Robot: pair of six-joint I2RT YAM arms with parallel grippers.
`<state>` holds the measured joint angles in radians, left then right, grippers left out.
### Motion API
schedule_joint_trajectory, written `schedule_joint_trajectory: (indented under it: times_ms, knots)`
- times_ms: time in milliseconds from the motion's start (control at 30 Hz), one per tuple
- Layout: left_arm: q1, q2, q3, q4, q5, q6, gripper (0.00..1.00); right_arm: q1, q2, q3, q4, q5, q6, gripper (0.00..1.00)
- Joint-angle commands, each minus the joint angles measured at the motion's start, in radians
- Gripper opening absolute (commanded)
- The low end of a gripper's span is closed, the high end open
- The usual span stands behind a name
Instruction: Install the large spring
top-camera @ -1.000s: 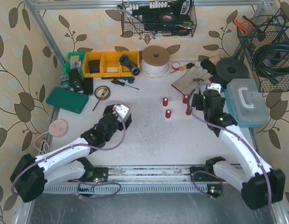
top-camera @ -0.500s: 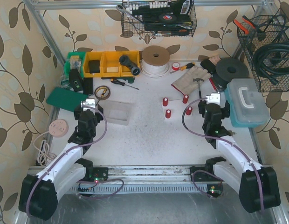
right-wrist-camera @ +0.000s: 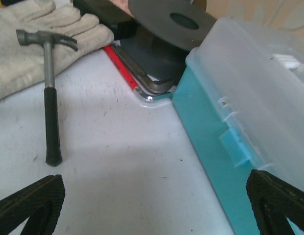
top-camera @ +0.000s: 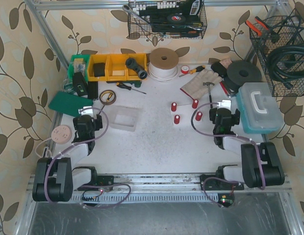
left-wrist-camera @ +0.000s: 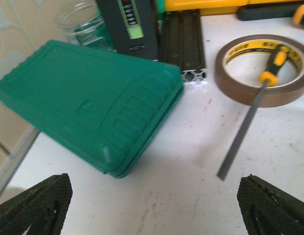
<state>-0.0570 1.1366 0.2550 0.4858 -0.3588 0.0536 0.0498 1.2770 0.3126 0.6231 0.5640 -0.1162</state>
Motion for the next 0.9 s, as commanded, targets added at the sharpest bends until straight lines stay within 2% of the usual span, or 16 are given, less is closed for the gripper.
schedule_joint_trajectory:
  times_ms: [0, 67, 167, 367, 567, 633, 767, 800, 867]
  knots:
    - [0.015, 0.029, 0.013, 0.141, 0.126, 0.011, 0.94, -0.016, 0.033, 0.051, 0.034, -0.044, 0.013, 1.0]
    - [0.02, 0.053, 0.002, 0.205, 0.152, 0.012, 0.94, -0.024, 0.032, 0.052, 0.031, -0.066, 0.012, 1.0]
    - [0.029, 0.095, 0.005, 0.258, 0.171, 0.011, 0.94, -0.025, 0.027, 0.057, 0.013, -0.181, -0.027, 1.0]
    - [0.05, 0.255, 0.022, 0.389, 0.211, 0.005, 0.94, -0.03, 0.076, 0.114, -0.044, -0.24, -0.058, 1.0]
    - [0.06, 0.353, 0.058, 0.392, 0.212, -0.004, 0.94, -0.034, 0.074, 0.118, -0.058, -0.254, -0.048, 1.0]
    - [0.06, 0.35, 0.093, 0.318, 0.212, -0.01, 0.94, -0.035, 0.074, 0.119, -0.061, -0.259, -0.045, 1.0]
    - [0.06, 0.355, 0.108, 0.298, 0.197, -0.013, 0.94, -0.037, 0.078, 0.126, -0.079, -0.238, -0.01, 1.0]
    - [0.06, 0.356, 0.109, 0.297, 0.195, -0.014, 0.94, -0.04, 0.06, 0.116, -0.086, -0.256, 0.025, 1.0]
    - [0.06, 0.354, 0.11, 0.295, 0.195, -0.015, 0.94, -0.042, 0.03, 0.098, -0.09, -0.392, 0.01, 1.0]
